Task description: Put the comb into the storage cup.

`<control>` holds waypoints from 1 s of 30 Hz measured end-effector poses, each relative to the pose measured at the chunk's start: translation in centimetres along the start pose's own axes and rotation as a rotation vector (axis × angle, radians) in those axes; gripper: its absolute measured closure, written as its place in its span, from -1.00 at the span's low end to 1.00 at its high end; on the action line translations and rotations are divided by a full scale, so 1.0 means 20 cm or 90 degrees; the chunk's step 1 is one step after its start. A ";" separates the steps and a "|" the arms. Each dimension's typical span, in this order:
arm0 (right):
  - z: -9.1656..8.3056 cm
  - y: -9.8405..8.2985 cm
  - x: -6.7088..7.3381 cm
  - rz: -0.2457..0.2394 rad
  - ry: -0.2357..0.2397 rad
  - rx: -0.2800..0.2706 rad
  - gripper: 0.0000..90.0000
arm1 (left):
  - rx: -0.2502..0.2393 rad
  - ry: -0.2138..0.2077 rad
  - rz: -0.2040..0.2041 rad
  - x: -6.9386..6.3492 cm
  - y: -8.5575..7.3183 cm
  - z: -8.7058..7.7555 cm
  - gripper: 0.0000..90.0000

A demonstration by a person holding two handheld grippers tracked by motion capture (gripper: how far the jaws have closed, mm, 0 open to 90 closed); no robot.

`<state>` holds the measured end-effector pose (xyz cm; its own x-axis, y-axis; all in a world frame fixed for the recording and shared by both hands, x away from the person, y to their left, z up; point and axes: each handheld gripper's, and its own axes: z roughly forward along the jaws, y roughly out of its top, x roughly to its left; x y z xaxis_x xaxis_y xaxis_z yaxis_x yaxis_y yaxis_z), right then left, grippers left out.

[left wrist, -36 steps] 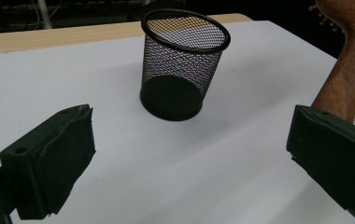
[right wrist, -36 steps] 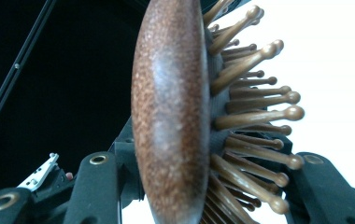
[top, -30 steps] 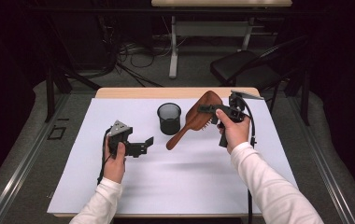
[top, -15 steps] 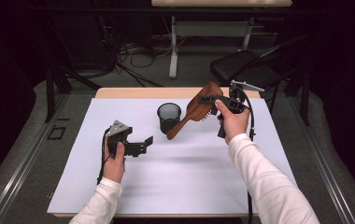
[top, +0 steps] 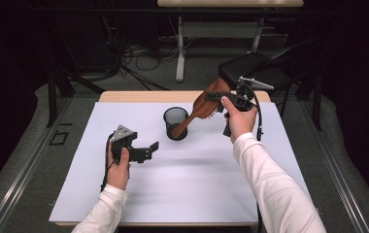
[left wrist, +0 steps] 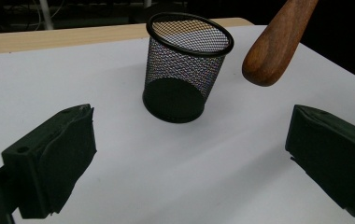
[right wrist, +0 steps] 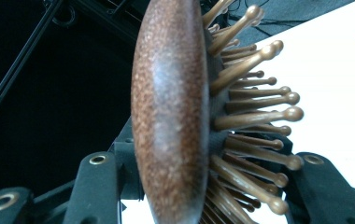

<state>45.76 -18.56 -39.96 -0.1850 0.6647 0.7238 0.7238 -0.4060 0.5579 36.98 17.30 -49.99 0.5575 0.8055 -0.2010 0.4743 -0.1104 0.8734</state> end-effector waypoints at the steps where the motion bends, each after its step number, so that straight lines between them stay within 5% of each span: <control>1: 0.00 0.00 0.00 0.000 -0.004 0.000 0.06 | 0.000 0.000 0.000 0.00 0.00 0.00 -0.96; 30: 0.08 0.06 0.11 -0.026 -0.053 -0.058 0.05 | 0.002 0.002 -0.002 0.01 -0.01 0.01 -0.96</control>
<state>47.27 -16.58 -38.28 -0.1550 0.7299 0.6658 0.6529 -0.4301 0.6235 37.11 17.39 -50.17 0.5541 0.8075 -0.2023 0.4783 -0.1099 0.8713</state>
